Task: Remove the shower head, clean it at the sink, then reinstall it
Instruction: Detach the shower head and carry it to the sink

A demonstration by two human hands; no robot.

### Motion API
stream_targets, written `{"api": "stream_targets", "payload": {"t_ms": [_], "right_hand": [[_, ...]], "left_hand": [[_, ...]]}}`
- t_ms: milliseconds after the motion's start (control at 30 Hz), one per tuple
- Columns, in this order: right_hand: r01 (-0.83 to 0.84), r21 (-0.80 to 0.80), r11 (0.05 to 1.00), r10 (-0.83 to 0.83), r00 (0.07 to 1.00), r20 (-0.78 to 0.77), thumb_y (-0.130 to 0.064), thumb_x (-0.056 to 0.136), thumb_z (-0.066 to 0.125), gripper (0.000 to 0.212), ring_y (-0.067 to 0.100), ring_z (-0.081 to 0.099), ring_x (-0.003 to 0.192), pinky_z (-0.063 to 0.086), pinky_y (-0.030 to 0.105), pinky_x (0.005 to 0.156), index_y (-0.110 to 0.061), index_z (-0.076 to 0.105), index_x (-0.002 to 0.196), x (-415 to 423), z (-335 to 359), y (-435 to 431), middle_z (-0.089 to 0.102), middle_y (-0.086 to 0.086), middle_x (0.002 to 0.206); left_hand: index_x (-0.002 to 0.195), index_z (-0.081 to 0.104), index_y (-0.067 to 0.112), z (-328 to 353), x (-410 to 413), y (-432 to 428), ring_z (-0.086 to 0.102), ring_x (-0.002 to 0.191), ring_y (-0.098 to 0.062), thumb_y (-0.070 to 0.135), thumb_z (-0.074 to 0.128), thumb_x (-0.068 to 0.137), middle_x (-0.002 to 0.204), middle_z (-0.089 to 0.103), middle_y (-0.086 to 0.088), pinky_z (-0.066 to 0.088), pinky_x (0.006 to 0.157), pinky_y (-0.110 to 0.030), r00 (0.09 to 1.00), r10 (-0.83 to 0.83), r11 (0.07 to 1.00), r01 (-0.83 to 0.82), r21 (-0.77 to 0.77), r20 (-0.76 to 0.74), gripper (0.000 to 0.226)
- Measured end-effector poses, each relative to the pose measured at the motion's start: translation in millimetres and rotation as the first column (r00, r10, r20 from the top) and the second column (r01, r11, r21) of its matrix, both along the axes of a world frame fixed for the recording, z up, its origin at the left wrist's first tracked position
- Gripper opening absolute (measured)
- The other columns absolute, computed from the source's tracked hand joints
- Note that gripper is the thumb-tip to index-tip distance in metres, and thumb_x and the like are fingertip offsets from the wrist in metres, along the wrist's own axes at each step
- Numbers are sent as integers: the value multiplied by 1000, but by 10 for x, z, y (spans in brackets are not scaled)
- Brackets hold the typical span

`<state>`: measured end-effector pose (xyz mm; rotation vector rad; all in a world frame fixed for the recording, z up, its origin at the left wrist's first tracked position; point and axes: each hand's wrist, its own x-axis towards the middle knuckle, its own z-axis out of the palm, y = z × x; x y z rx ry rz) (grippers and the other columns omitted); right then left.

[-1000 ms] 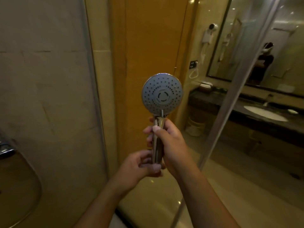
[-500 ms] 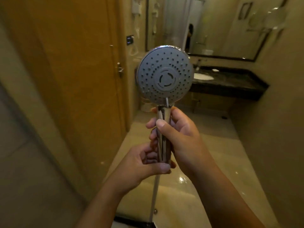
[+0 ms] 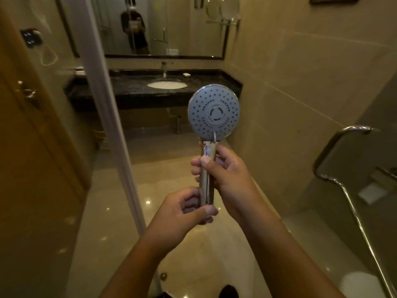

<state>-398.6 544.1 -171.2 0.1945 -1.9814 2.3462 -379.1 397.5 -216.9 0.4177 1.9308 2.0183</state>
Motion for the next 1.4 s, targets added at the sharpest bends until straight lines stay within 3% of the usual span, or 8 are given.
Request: {"api": "stream_targets", "payload": {"t_ms": [100,200,333,500,700,900,1167,1400], "right_hand": [[55,-1,999,-54,997,50,-16,94,65,30,20,74,91,59,39,85,-23,57,123,-204,-161,159,77,8,100],[48,-1,999,-48,990,136,-23,87,70,40,24,74,95,58,44,90,-24,56,125,-500,-350,299,77,9,102],[25,-2,1000,-24,978,208,-15,93,67,32,25,76,89,61,35,80,-21,58,122,-1150,-651,472,78,10,98],[-24,-48,999,36,959,281,-15,96,63,22,28,76,88,61,31,74,-15,62,118,-2236,-1116,753,77,15,97],[-94,-47,994,105,928,356,-16,102,54,17,28,76,89,60,31,73,-12,63,116,-3358,-1375,1261,77,12,96],[-141,-108,984,173,899,402,-10,101,50,20,28,76,90,60,33,72,-7,63,116,-4127,-1422,1586,78,13,99],[-203,-155,967,249,885,394,2,96,51,23,27,74,85,59,35,69,-6,64,113,-4965,-1527,1479,76,13,95],[-209,-155,965,256,875,411,-4,98,56,23,30,73,100,61,45,82,-10,64,119,-6160,-1663,1038,70,12,102]], "left_hand": [[114,62,23,-165,-223,165,74,84,-22,28,74,81,96,77,-4,60,71,-30,1000,15,997,-13,-73,23,35],[111,64,23,-387,-483,298,72,82,-23,15,71,88,96,74,-6,59,65,-27,999,33,994,-30,-102,25,24],[105,70,20,-665,-980,498,73,81,-24,13,70,89,89,73,-2,59,67,-30,990,101,990,-90,-110,98,18],[102,70,22,-1002,-1896,880,72,80,-14,19,69,89,88,74,3,59,70,-26,972,185,965,-153,-215,141,14],[102,69,13,-1096,-2880,1385,72,78,-18,14,72,86,84,73,-4,54,66,-30,948,214,962,-163,-217,236,16],[107,65,16,-1094,-3549,1736,71,75,-19,10,75,83,84,64,-6,55,67,-32,931,256,960,-213,-179,262,27],[110,66,9,-1192,-4370,1540,68,80,-23,10,76,77,89,66,-13,56,75,-38,921,232,972,-205,-117,312,34],[103,72,15,-1337,-5581,1005,72,86,-22,17,76,80,92,74,-6,59,75,-33,927,240,970,-220,-99,288,24]]}}
